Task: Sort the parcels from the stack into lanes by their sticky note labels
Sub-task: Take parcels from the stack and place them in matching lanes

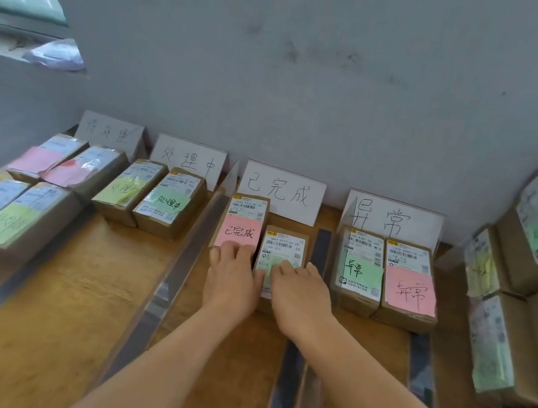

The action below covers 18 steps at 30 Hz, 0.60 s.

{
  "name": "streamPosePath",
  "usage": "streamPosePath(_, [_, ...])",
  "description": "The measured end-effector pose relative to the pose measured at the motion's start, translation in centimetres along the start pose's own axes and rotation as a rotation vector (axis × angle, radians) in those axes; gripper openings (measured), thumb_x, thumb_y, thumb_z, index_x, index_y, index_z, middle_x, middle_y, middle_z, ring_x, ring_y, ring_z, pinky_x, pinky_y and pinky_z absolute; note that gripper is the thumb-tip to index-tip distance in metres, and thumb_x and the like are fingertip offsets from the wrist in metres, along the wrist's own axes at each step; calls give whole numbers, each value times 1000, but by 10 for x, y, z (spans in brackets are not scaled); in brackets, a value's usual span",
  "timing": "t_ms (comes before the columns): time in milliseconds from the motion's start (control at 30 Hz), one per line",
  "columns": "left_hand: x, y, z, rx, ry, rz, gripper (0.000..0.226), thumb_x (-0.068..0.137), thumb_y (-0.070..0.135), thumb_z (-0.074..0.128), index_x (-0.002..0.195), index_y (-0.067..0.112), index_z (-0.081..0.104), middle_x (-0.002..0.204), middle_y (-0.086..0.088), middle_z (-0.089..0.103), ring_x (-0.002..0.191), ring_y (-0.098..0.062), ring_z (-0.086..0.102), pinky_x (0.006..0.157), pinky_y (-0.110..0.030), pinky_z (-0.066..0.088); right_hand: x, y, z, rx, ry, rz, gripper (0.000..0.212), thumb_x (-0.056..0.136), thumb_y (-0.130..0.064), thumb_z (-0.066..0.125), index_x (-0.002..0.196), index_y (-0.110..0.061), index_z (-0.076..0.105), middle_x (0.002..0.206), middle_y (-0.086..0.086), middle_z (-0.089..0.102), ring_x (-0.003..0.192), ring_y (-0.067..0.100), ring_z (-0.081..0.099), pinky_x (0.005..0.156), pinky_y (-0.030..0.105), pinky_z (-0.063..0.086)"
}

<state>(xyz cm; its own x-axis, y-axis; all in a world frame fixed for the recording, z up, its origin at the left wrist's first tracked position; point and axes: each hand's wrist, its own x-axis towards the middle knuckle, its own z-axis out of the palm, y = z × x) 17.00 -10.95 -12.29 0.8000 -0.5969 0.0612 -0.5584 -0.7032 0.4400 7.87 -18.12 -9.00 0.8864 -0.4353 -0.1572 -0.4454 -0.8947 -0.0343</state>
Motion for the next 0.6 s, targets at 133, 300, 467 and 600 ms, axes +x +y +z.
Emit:
streamPosePath(133, [24, -12, -5, 164, -133, 127, 55, 95, 37, 50, 143, 18, 33, 152, -5, 26, 141, -24, 13, 114, -39, 18, 21, 1, -2, -25, 2, 43, 41, 90, -14, 56, 129, -9, 45, 123, 10, 50, 113, 29, 50, 105, 40, 29])
streamPosePath(300, [43, -25, -8, 151, -258, 173, 45, 97, 36, 44, 138, 19, 40, 152, -2, 28, 142, -20, 16, 111, -40, 25, 42, 7, -3, 2, 10, 76, 40, 89, -13, 55, 127, -9, 44, 121, 10, 49, 109, 28, 51, 100, 38, 34])
streamPosePath(467, [47, -35, -14, 164, -320, 216, 52, 96, 30, 51, 144, 20, 33, 156, 1, 20, 145, -18, 13, 111, -40, 27, 53, 13, -7, 30, -3, 97, 43, 87, -11, 58, 127, -10, 44, 121, 8, 49, 109, 26, 51, 99, 38, 36])
streamPosePath(600, [46, -34, -20, 209, -369, 231, 58, 95, 27, 53, 147, 20, 26, 158, 1, 14, 145, -18, 9, 112, -39, 25, 53, 13, -8, 39, -39, 110, 47, 87, -10, 58, 131, -9, 41, 126, 9, 47, 112, 27, 49, 101, 38, 35])
